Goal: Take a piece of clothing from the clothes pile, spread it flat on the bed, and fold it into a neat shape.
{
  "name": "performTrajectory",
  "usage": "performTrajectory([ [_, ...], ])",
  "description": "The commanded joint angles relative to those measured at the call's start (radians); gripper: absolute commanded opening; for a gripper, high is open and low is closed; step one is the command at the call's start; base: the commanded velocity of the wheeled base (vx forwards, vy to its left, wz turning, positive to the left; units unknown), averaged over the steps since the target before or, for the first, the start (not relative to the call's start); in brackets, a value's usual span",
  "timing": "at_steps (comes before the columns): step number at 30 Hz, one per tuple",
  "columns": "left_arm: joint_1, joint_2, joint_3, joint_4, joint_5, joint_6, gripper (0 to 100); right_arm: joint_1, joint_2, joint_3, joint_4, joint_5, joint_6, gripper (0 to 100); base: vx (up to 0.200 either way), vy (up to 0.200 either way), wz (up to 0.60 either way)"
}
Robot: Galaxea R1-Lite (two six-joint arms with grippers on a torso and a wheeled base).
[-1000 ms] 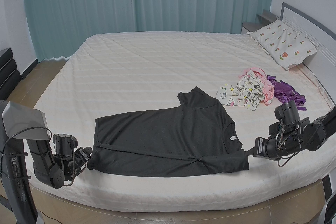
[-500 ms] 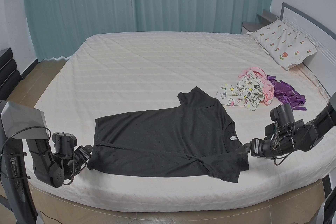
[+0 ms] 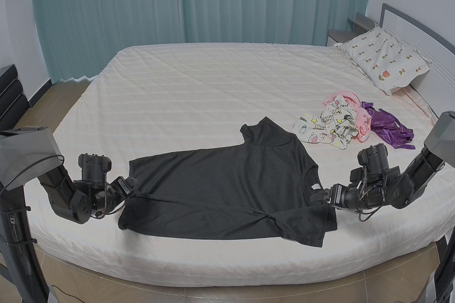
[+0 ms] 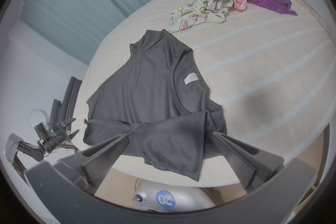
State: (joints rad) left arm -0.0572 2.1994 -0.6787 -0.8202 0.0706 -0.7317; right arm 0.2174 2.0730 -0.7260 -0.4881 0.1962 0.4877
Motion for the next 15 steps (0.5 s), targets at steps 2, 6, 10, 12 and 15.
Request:
performTrajectory([
  [2,-0.006,0.089,-0.104,0.029,-0.020,0.015,100,-0.021,0.062,0.005,-0.075,0.035,0.058,100,0.000,0.000,0.00],
  [6,-0.012,0.114,-0.099,0.024,-0.020,0.014,100,-0.035,0.105,0.028,-0.150,0.034,0.071,100,0.000,0.000,0.00],
  [10,-0.015,0.128,-0.094,0.023,-0.020,0.014,100,-0.035,0.136,0.043,-0.195,0.034,0.071,100,0.000,0.000,0.00],
  [12,-0.015,0.131,-0.093,0.021,-0.018,0.012,100,-0.035,0.148,0.039,-0.208,0.035,0.072,100,0.000,0.000,0.00],
  [15,-0.016,0.131,-0.091,0.021,-0.018,0.012,100,-0.035,0.168,0.030,-0.225,0.035,0.072,100,0.000,0.000,0.00],
])
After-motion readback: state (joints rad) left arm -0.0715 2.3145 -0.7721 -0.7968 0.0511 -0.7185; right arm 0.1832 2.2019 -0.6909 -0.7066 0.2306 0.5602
